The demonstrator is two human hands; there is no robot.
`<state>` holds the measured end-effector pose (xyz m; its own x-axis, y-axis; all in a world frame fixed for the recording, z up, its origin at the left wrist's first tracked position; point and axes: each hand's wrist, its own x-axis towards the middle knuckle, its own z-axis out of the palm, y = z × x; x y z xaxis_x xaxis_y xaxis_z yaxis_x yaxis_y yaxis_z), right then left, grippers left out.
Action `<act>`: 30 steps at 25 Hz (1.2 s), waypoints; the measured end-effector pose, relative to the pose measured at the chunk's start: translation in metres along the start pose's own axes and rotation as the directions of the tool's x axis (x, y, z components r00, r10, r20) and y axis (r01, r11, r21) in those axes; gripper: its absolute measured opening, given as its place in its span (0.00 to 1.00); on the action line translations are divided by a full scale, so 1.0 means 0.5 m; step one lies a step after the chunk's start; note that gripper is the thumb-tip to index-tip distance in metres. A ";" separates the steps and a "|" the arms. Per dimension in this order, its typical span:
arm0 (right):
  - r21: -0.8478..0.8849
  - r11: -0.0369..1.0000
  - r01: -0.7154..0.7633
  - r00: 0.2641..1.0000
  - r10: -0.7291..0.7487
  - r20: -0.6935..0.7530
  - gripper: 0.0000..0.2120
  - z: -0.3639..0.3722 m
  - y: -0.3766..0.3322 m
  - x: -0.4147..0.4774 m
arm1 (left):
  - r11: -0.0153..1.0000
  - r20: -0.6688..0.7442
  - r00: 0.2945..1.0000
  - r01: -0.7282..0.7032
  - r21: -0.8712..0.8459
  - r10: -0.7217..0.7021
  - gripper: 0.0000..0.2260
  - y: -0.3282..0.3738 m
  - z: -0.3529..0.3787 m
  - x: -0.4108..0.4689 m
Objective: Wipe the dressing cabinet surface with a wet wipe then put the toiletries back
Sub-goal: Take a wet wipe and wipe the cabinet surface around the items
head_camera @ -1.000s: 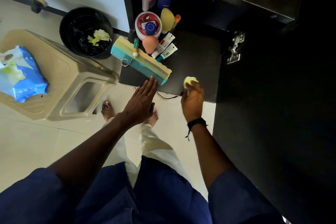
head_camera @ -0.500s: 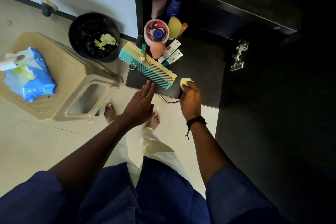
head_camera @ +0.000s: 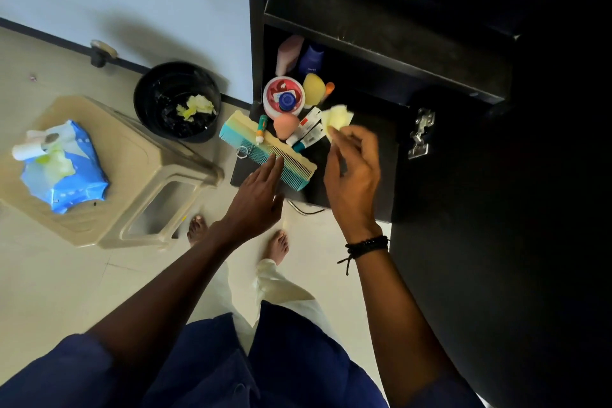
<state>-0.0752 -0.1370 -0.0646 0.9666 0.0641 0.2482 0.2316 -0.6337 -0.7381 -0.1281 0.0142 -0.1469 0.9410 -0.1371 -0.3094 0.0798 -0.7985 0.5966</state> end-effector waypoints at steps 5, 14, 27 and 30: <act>-0.235 0.928 0.290 0.936 -0.326 -0.133 0.13 -0.054 -0.071 0.136 | 0.999 -0.091 0.996 -0.016 -0.029 0.013 0.31 0.034 -0.043 0.031; -0.417 0.844 0.336 0.931 -0.366 0.008 0.18 -0.050 -0.026 0.226 | 0.999 -0.248 0.969 -0.028 -0.036 0.019 0.29 0.068 -0.123 0.091; -0.478 0.878 0.012 0.868 0.228 0.441 0.15 0.069 0.020 0.302 | 0.883 -0.072 0.997 0.034 0.469 0.000 0.14 0.148 -0.258 0.318; -0.486 0.874 -0.011 0.800 0.299 0.520 0.17 0.085 0.023 0.331 | 0.913 -0.068 0.998 0.026 0.408 0.002 0.14 0.128 -0.259 0.338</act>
<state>0.0920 -0.1007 -0.0586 0.8999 0.2624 -0.3483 0.1385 -0.9293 -0.3424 0.0787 0.0159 -0.0655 0.9615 -0.0987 -0.2565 -0.0372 -0.9714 0.2343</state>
